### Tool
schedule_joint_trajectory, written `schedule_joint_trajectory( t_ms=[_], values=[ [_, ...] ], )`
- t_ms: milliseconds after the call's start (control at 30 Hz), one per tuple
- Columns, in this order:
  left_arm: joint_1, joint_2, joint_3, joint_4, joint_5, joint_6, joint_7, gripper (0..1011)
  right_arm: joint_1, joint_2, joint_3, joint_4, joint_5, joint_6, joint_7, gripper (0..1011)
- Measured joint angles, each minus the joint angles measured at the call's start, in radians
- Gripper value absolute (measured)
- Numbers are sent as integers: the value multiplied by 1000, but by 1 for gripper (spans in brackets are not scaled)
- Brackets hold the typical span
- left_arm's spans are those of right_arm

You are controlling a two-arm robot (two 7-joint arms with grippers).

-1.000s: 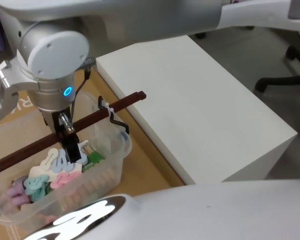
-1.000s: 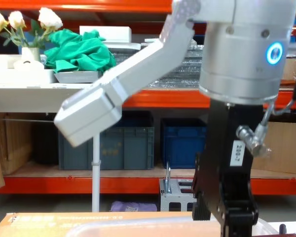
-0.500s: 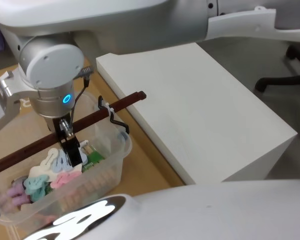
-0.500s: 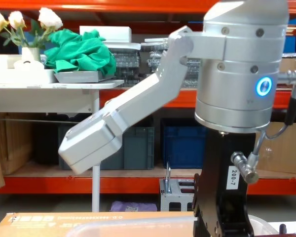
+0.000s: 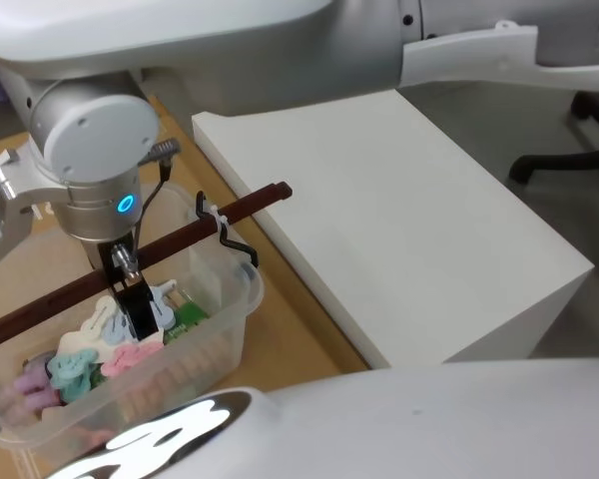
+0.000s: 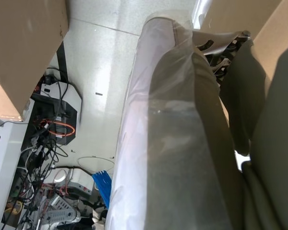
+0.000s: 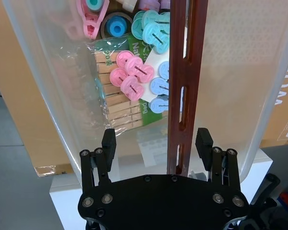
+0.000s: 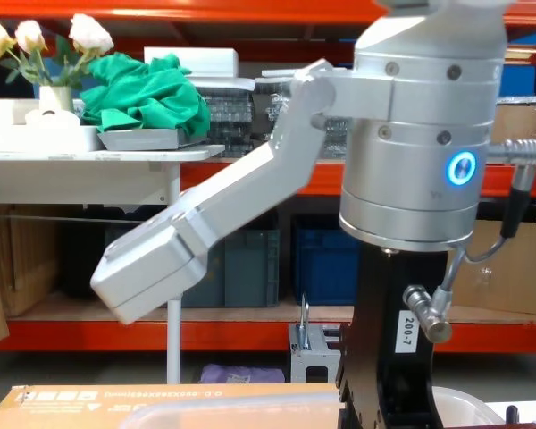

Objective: Use one hand to grasp the basket and place it at the designated location.

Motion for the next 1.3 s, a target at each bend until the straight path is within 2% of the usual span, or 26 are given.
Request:
schedule_joint_trajectory(
  t_ms=[733, 1300],
  values=[
    [0, 0, 0, 0, 0, 0, 0, 0, -11, -23, -8, 33, 1, -13, 3, 1000],
    [0, 0, 0, 0, 0, 0, 0, 0, -13, -29, -15, 49, 7, -9, 12, 589]
  ],
)
